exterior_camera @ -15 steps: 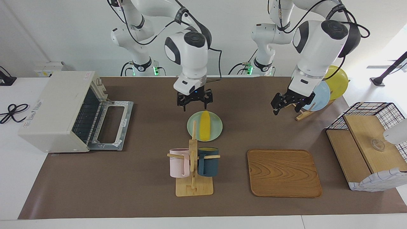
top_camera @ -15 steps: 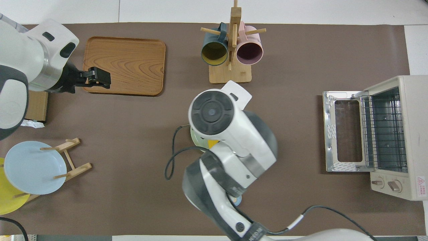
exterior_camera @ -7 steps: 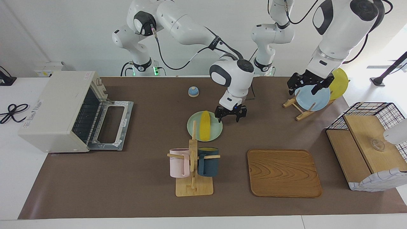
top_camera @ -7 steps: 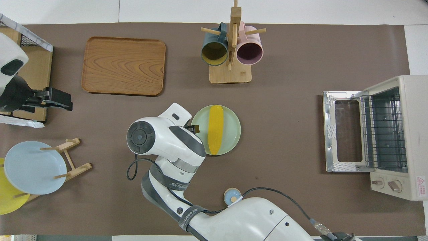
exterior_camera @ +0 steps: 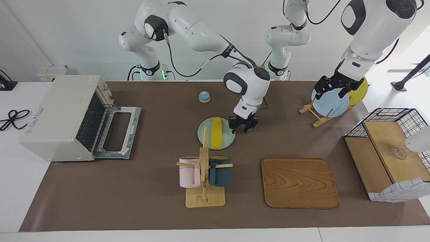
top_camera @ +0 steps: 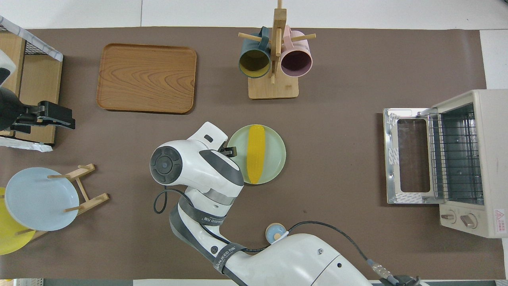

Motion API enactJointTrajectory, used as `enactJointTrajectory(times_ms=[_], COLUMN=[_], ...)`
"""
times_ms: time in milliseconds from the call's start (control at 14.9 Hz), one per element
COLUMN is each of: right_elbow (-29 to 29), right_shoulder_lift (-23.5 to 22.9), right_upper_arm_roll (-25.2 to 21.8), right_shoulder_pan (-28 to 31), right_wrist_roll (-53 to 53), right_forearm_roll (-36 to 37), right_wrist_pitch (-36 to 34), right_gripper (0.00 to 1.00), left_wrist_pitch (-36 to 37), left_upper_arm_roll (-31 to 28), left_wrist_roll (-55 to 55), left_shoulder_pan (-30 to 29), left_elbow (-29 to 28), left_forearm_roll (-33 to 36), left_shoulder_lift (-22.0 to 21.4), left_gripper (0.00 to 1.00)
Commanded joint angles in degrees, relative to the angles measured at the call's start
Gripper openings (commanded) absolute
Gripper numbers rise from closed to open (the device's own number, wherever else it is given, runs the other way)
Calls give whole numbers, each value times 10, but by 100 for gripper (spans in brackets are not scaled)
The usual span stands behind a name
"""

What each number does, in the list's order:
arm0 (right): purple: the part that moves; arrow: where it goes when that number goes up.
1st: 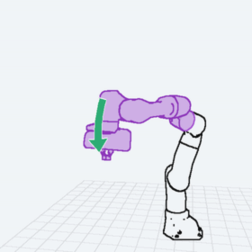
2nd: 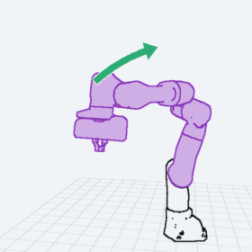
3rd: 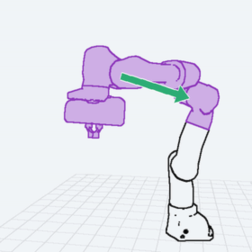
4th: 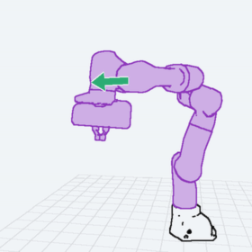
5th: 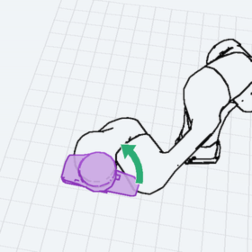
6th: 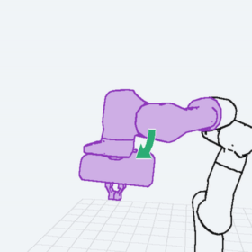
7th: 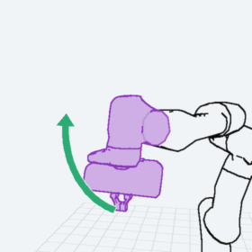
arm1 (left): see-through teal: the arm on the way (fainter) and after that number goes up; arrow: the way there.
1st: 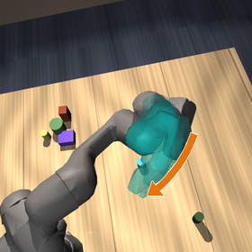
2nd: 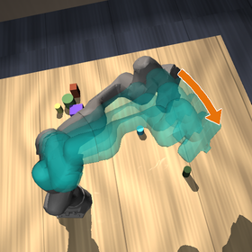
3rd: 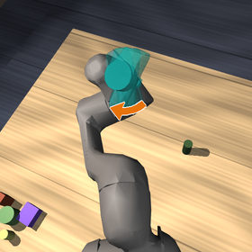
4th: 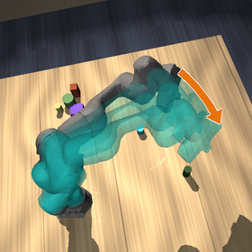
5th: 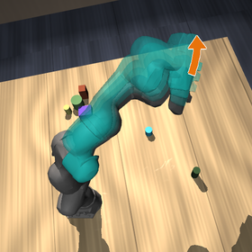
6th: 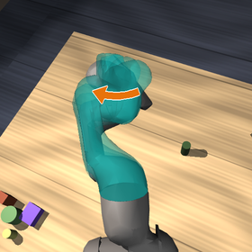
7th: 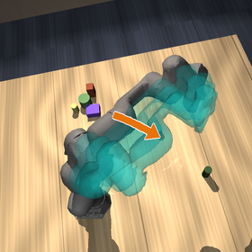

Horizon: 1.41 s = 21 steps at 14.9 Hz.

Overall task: Put corn in oven
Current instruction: 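Grasp the green plate rim with the right gripper and lift it, then carry the plate with the right gripper into the open toaster oven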

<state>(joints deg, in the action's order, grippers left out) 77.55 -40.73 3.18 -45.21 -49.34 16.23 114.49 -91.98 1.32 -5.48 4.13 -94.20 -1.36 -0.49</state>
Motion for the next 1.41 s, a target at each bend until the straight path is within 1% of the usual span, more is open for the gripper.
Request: enactJointTrajectory(times_ms=[0,67,134,202,269,336,403,538,672,806,1008,1075,1142,1277,1344], right_elbow=[20,25,30,31,31,30,26,22,20,11,20,33,62,136,180], right_shoulder_lift=[8,10,13,14,14,14,14,20,32,60,99,116,142,191,219], right_upper_arm_roll=[2,2,2,2,2,2,2,2,-1,-5,-4,-3,-2,-2,-2], right_shoulder_pan=[1,1,3,3,3,4,5,8,11,31,69,85,103,134,147], right_wrist_roll=[-5,-5,-5,-5,-4,-4,-3,4,50,117,164,176,184,205,216], right_forearm_roll=[17,18,26,29,29,29,29,29,32,35,48,47,46,40,40], right_wrist_pitch=[-9,-14,-23,-29,-30,-36,-42,-59,-73,-111,-191,-205,-204,-197,-182], right_gripper=[64,64,60,51,33,12,0,0,0,0,0,0,0,0,0], left_wrist_pitch=[7,22,32,42,47,47,44,42,42,43,44,44,42,41,39], left_upper_arm_roll=[7,7,8,9,10,11,14,14,14,14,13,13,13,13,13], left_wrist_roll=[8,8,9,9,11,11,11,11,10,11,8,8,8,7,8], left_shoulder_pan=[-4,-5,-7,-10,-17,-22,-22,-21,-17,-18,-14,-15,-14,-13,-13], left_elbow=[-6,-5,-5,-5,-5,-7,-8,-9,-9,-9,-9,-9,-9,-9,-9], left_forearm_roll=[10,10,9,9,7,6,6,5,6,6,6,6,6,6,6], left_shoulder_lift=[-7,-11,-16,-22,-26,-26,-26,-24,-21,-22,-22,-22,-22,-22,-22], left_gripper=[100,100,100,100,100,100,100,100,100,100,100,100,100,100,100])
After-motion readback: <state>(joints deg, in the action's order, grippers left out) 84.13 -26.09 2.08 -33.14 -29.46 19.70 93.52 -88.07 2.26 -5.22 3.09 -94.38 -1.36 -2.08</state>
